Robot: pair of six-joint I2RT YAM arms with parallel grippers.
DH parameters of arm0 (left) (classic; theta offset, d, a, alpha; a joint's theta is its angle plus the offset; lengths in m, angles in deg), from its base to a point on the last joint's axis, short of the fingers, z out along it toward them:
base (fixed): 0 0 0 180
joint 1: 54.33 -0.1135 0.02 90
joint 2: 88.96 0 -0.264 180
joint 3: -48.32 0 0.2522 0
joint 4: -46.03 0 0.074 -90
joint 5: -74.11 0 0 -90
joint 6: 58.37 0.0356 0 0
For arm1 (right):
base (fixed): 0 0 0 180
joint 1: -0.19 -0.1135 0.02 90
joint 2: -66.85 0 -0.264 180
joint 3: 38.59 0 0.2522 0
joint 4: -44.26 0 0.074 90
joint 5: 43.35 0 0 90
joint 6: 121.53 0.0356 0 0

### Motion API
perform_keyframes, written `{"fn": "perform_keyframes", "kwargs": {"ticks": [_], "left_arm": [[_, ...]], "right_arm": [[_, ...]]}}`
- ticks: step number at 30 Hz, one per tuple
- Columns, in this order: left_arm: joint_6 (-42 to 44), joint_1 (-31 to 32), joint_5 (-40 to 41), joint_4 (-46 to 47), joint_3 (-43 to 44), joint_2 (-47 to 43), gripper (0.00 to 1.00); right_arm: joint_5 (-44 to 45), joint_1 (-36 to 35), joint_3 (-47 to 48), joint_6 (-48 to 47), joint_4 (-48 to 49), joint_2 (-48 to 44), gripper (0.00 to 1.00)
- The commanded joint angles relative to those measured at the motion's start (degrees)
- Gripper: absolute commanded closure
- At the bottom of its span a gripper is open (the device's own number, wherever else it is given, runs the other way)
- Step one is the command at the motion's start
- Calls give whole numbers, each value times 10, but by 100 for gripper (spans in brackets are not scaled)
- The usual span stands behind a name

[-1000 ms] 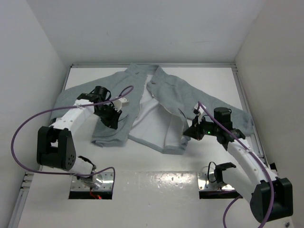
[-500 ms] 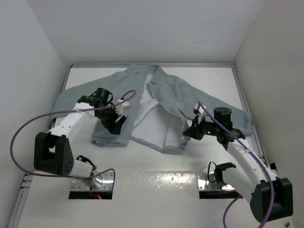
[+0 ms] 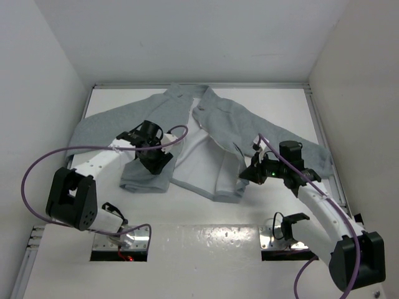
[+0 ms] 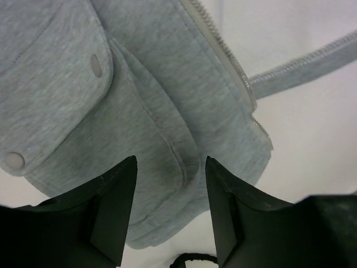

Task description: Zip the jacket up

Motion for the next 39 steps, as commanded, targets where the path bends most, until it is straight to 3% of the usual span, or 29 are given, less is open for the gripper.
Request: {"fn": "perform_keyframes", "kwargs": {"ticks": [1,6,8,11,13,16,19,20,21,26,30,34,39], "left_arm": [[-15,-5,35,30,0,12,43],[-2,-11,27,25,0,27,63],[11,-11,-2,8,0,34,64],[22,-11,-25,-4,0,34,52],[22,-11,-25,-9,0,41,51],[22,-11,-25,-9,0,47,62],[22,-16,-14,-9,0,65,85],[22,-24,-14,-9,0,72,97],[22,-30,-14,-9,8,72,100],[57,-112,-56,-32,75,42,100],[68,-146,-19,-19,103,2,100],[108,-154,61,56,35,-64,100],[157,-113,163,151,-101,-139,100]], "right_arm": [[-13,-7,22,-7,11,-2,100],[-10,-9,27,-6,13,1,100],[-8,-9,28,-9,10,2,100],[-9,-10,28,-10,10,2,100],[-8,-11,30,-8,8,2,100],[-10,-10,30,-7,11,6,100],[-9,-10,34,-8,11,8,100],[-9,-10,34,-8,11,7,100],[-9,-10,35,-8,11,9,100],[-7,-10,38,-12,5,7,100],[-7,-16,32,-13,5,4,100],[-7,-20,31,-11,12,6,100],[-3,-29,32,-11,15,12,100]]}}
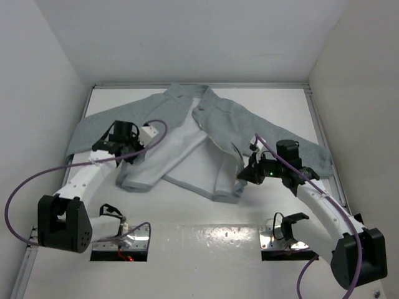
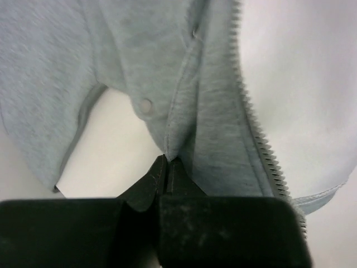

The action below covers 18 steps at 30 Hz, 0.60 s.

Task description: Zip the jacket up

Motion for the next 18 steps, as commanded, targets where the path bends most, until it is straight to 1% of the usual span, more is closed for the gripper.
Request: {"fn": "perform_keyframes", "kwargs": {"ticks": [1,2,4,5,7,8,9,10,11,12,14,15,16,17,18], "left_arm": [[61,29,99,88,-79,-46,100],[72,47,107,100,-119,-59,100],[91,69,123,124,-160,-104,100],[91,96,145,156,-199,-119,100],[113,123,187,193,-239,-145,100],[120,134,200,232,-257,-162,100],[134,155,212,252,-291,-167,100],[141,164,225,274,-307,-167,100],[147,174,253,315,-322,-167,100],[154,194,267,337,-346,-158,100],[166,208,298,389,-364,-145,100],[161,208,299,397,-364,-127,100],[139,215,299,397,-355,-115,98],[126,215,299,388,-346,-102,92],[114,215,299,383,-327,-90,90]], "right_arm": [[-3,-7,21,-7,20,1,100],[-3,-7,22,-8,19,3,100],[0,-9,21,-9,17,0,100],[0,-9,21,-10,13,1,100],[4,-10,18,-8,16,-1,100],[7,-12,19,-7,16,0,100],[7,-12,17,-7,16,-1,100],[9,-14,17,-7,16,-2,100],[10,-14,17,-7,18,0,100],[11,-16,17,-7,18,2,100],[13,-17,19,-7,16,2,100],[14,-17,21,-8,16,2,100],[13,-17,20,-8,13,1,100],[15,-17,20,-10,13,0,100],[14,-16,19,-10,13,0,100]]}}
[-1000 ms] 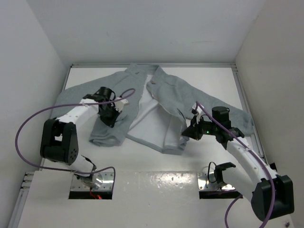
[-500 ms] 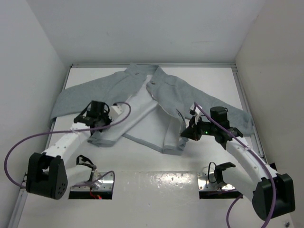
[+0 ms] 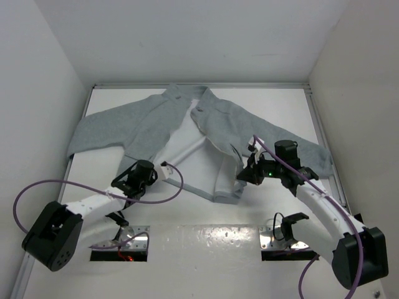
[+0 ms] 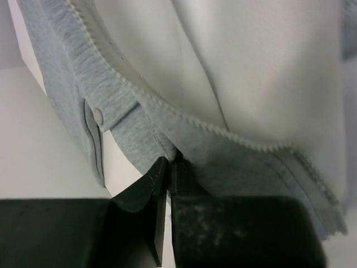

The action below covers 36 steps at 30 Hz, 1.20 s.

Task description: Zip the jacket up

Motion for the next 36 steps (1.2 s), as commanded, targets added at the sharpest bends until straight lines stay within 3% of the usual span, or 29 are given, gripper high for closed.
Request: {"fn": "perform_keyframes", "kwargs": {"ticks": [1,4,5,8,11,12,14,21,23,28,31,36], "left_arm": [[-47,-3,47,44,41,46,88],[-100,-31,30,9,97,70,76],[-109,-38,30,2,108,75,66],[-135,-51,20,-10,141,81,61],[-150,-56,12,-38,159,81,45],[-150,-64,-7,-51,167,70,24],[-155,-75,-35,-51,167,28,0],[-202,-102,-147,-194,233,-39,0],[-175,-116,-255,-293,285,-40,0],[-188,-154,-312,-406,355,14,0],[-152,-180,-416,-511,384,60,2],[-146,-186,-443,-573,396,120,2]], "right_arm": [[1,-4,19,-10,13,-3,100],[2,-3,17,-12,11,-6,100],[1,-3,17,-11,12,-7,100],[2,-2,12,-10,12,-11,100],[1,-4,11,-8,15,-13,100],[2,-3,11,-8,16,-14,100],[1,-4,11,-10,15,-15,100],[3,-3,2,-7,16,-23,100],[4,-4,1,-6,19,-23,100],[3,-1,1,-2,20,-24,100],[3,-4,1,0,22,-24,100],[4,-4,0,-1,20,-24,100]]}}
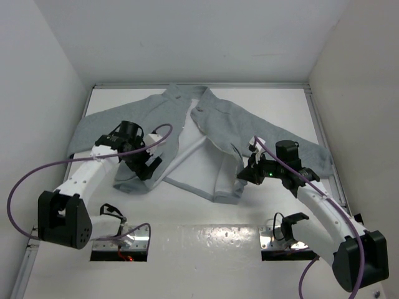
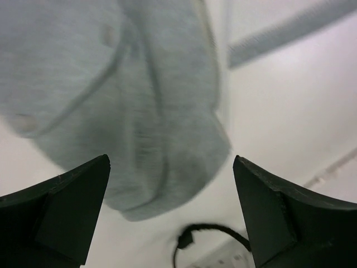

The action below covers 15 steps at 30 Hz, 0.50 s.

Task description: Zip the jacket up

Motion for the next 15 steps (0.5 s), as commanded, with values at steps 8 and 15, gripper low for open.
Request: {"fn": "perform_keyframes", "kwargs": {"ticks": [8,15], "left_arm": [[-18,-2,-15,-80,7,43,5],[-66,11,55,-14,-18,44,0]], "right_arm": [[-6,-4,0,8,27,-1,100],[-10,-3,1,8,27,6,100]]}}
